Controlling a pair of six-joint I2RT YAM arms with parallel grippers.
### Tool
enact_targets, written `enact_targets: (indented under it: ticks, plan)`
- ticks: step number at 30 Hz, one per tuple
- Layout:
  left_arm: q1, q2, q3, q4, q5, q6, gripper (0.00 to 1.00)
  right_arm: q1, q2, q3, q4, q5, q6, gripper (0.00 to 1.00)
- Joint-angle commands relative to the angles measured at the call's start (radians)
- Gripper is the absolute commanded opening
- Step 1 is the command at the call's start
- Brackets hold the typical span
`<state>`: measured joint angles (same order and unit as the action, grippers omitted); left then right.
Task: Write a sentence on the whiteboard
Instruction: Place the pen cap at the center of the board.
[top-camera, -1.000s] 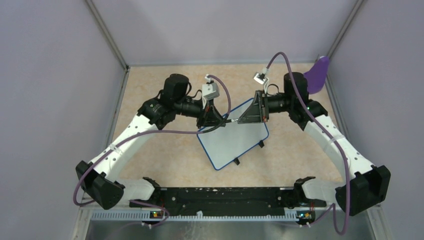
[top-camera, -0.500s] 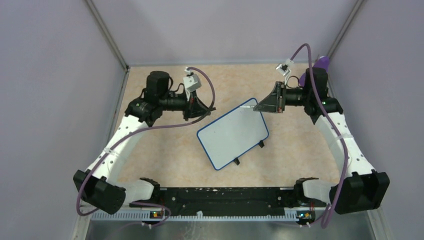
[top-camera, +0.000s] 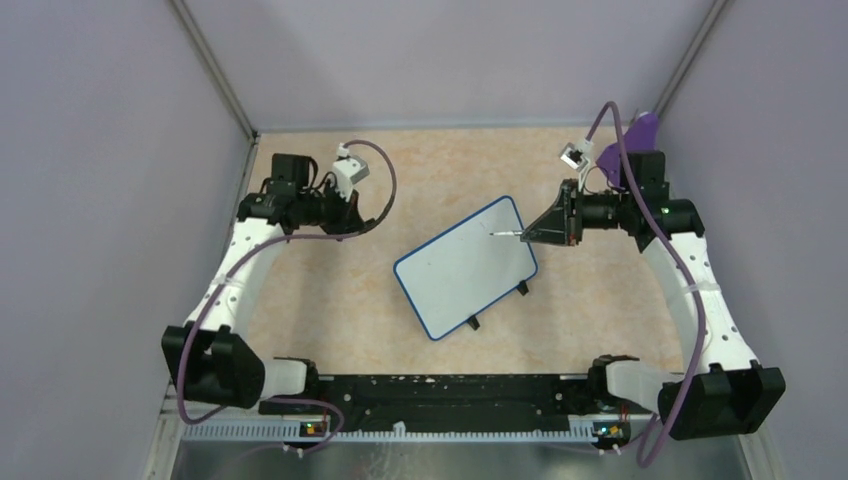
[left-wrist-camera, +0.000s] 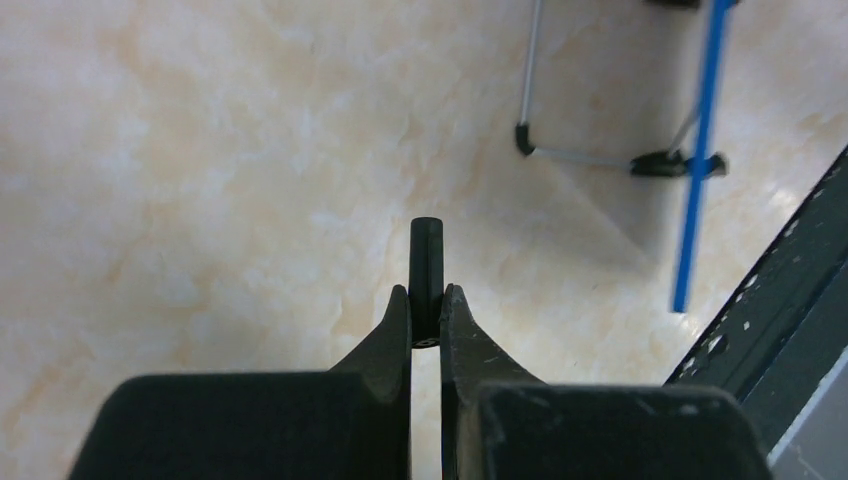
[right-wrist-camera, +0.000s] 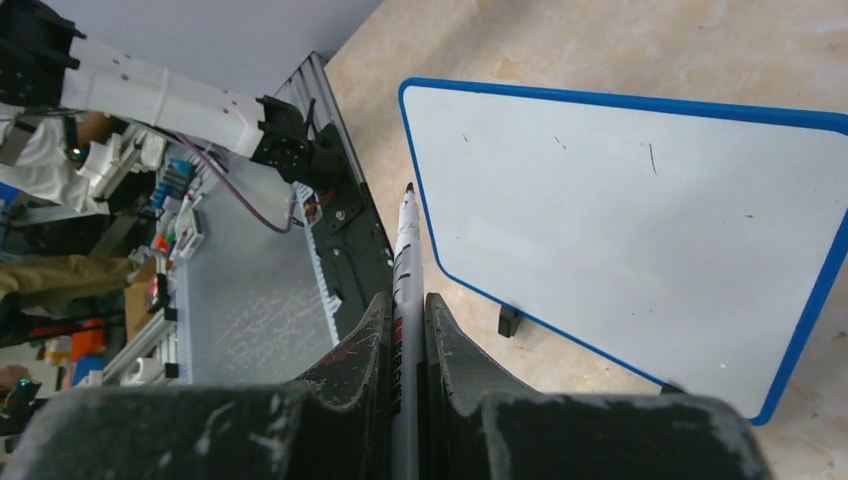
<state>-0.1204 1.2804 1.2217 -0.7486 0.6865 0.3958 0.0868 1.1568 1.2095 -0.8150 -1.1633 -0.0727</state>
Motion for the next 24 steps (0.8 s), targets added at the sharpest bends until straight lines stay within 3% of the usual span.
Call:
enact_targets:
  ticks: [1, 13, 24]
  plan:
    - [0.002, 0.077, -0.064, -0.134, -0.203, 0.094, 0.0, -0.005, -0.044, 0.034, -0.095, 0.025, -0.135, 0.0]
    - [0.002, 0.228, -0.243, 0.021, -0.395, 0.078, 0.0, -0.004, -0.038, 0.036, -0.259, 0.09, -0.282, 0.0]
    - [0.001, 0.346, -0.267, 0.104, -0.392, 0.077, 0.11, -0.005, -0.074, -0.001, -0.282, 0.103, -0.309, 0.0]
